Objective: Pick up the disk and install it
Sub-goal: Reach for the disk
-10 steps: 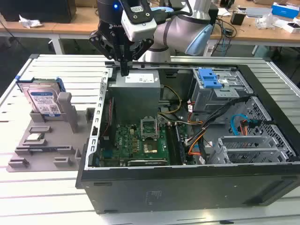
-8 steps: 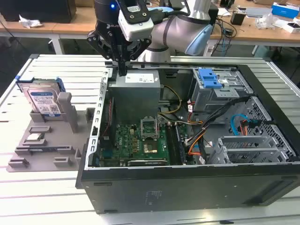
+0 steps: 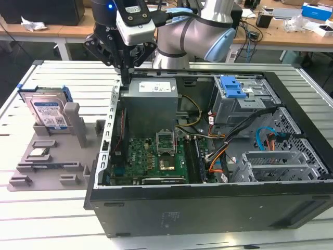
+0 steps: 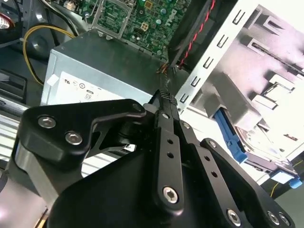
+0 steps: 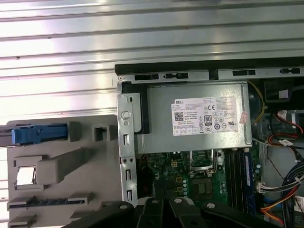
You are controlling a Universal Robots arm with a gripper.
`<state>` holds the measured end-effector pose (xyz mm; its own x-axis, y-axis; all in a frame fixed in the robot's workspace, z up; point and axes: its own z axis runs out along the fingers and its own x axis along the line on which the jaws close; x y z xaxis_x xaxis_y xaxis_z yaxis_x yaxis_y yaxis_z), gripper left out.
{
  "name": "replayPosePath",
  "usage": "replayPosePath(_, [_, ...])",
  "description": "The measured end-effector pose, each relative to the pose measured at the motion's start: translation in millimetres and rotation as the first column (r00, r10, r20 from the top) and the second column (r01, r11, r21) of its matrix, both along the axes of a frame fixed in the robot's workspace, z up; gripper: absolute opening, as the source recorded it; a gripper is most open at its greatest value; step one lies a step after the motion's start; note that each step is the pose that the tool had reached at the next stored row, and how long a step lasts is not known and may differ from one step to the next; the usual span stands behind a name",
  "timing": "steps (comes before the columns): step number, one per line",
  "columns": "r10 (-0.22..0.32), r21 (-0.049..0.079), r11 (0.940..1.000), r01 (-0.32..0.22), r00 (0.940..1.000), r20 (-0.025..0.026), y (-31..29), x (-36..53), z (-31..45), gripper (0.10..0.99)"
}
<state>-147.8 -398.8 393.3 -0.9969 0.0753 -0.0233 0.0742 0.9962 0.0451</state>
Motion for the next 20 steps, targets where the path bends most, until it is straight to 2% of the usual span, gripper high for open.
replayPosePath(5, [0.000,0.000,1.0000,0.000,1.0000,0.0000,0.0,-7.3,0.0,0.106])
replayPosePath(7, [0.000,0.000,1.0000,0.000,1.0000,0.0000,0.0,-14.7,0.0,0.106])
replayPosePath(20, [0.000,0.000,1.0000,0.000,1.0000,0.0000,0.0,-36.4,0.0,0.106])
